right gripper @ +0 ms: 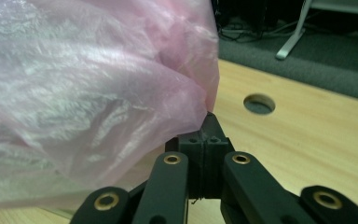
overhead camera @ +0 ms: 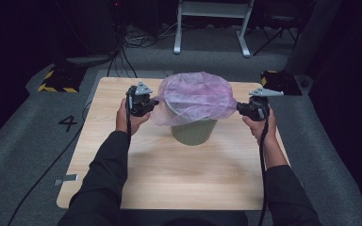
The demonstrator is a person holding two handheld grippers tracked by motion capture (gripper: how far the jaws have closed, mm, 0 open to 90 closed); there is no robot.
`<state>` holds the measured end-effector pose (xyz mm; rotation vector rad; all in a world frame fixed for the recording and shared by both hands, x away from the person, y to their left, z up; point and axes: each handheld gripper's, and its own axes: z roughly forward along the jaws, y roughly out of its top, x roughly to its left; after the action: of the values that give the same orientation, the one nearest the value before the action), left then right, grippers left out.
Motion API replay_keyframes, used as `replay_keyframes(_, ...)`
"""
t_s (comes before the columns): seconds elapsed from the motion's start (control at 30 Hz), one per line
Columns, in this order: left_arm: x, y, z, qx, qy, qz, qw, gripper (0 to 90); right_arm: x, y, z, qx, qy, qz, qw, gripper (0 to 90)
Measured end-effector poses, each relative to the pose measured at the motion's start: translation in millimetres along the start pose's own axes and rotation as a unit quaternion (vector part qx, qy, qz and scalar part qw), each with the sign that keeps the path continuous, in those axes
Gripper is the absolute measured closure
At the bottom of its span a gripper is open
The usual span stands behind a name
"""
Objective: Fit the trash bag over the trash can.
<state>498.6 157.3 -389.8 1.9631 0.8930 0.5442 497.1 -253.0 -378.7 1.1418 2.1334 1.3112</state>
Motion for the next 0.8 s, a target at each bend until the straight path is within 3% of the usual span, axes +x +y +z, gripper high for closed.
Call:
replay_keyframes(0.17,1.0,-14.6,0.9,0.005,-0.007,-0.007,0.9999,89.7,-9.5,-12.9,-0.7,0.002,0.008,0.019,0.9998,90.0)
replay_keyframes(0.27,0.5,-20.5,-2.1,0.002,0.002,-0.01,0.9999,89.4,-12.0,-18.5,-3.2,0.002,0.014,0.024,0.9996,90.0)
replay_keyframes(0.3,0.5,-21.2,-3.9,0.0,0.006,-0.013,0.9999,80.6,-11.7,-19.6,-4.5,0.002,0.019,0.024,0.9995,90.0)
replay_keyframes(0.33,-0.1,-21.2,-7.7,-0.002,0.01,-0.017,0.9998,49.9,-8.6,-21.0,-8.0,0.005,0.011,0.003,0.9999,90.0)
replay_keyframes(0.4,-3.7,-20.5,-18.2,-0.02,0.019,-0.014,0.9995,31.4,-6.6,-21.3,-12.6,-0.003,0.012,-0.007,0.9999,90.0)
replay_keyframes(0.47,-8.8,-19.3,-33.8,-0.054,0.023,-0.009,0.9983,26.9,-6.0,-20.8,-15.6,-0.007,0.011,-0.009,0.9999,90.0)
replay_keyframes(0.53,-12.8,-16.6,-48.3,-0.075,0.009,0.0,0.9971,23.6,-5.2,-18.7,-22.2,-0.02,0.013,-0.016,0.9996,89.5)
replay_keyframes(0.63,-19.9,-13.7,-67.9,-0.097,0.006,0.018,0.9951,19.5,-3.8,-15.1,-30.9,-0.033,0.011,-0.023,0.9991,87.3)
replay_keyframes(0.7,-20.3,-14.6,-78.1,-0.096,0.017,0.027,0.9949,17.2,-2.9,-13.9,-35.7,-0.037,0.006,-0.029,0.9989,86.6)
replay_keyframes(0.8,-8.3,-20.9,-86.8,-0.105,0.01,0.002,0.9944,17.1,-3.5,-13.6,-39.6,-0.039,0.001,-0.03,0.9988,86.3)
